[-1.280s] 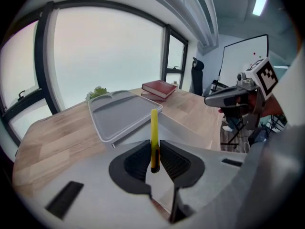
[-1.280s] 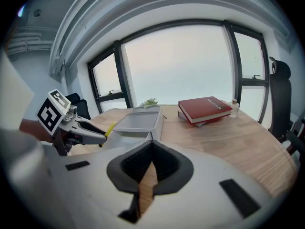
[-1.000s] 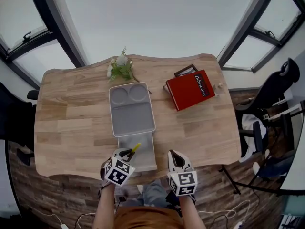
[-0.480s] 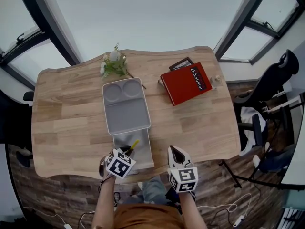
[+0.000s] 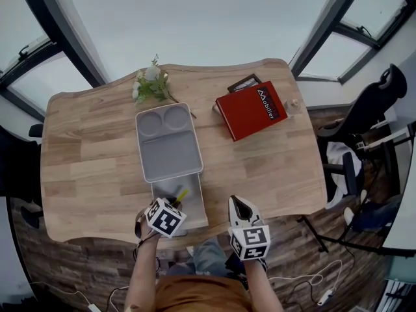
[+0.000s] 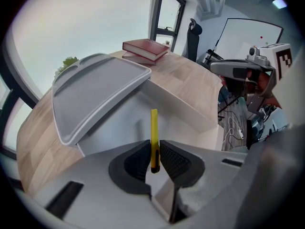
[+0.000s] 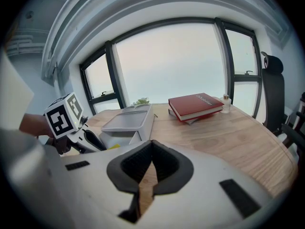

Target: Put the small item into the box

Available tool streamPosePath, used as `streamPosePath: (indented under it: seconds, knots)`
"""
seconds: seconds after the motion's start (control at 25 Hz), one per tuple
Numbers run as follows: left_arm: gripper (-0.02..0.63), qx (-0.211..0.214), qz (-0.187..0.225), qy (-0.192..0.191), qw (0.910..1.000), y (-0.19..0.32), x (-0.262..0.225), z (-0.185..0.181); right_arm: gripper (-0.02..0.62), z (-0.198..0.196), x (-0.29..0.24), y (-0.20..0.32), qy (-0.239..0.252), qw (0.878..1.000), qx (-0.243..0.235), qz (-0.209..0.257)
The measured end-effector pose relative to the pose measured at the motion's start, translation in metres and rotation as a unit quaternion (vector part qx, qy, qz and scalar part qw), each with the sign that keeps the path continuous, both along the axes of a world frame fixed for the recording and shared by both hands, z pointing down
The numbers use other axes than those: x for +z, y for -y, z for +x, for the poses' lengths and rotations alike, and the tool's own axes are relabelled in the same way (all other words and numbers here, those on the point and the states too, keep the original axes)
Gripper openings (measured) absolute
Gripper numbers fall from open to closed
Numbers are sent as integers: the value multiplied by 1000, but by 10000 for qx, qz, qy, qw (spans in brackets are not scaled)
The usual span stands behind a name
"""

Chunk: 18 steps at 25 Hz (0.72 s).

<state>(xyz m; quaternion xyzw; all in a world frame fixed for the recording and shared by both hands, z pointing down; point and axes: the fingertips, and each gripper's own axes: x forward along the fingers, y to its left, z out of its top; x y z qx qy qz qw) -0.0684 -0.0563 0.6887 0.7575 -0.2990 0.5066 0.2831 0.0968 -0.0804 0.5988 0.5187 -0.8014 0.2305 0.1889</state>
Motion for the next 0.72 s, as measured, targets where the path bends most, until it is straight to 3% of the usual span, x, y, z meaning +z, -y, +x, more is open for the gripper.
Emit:
streamPosePath:
  seconds: [0.72]
  knots:
    - [64,369,-242,752,9962,0,16,-1,3,5,4,3,-84,9999,-34,-53]
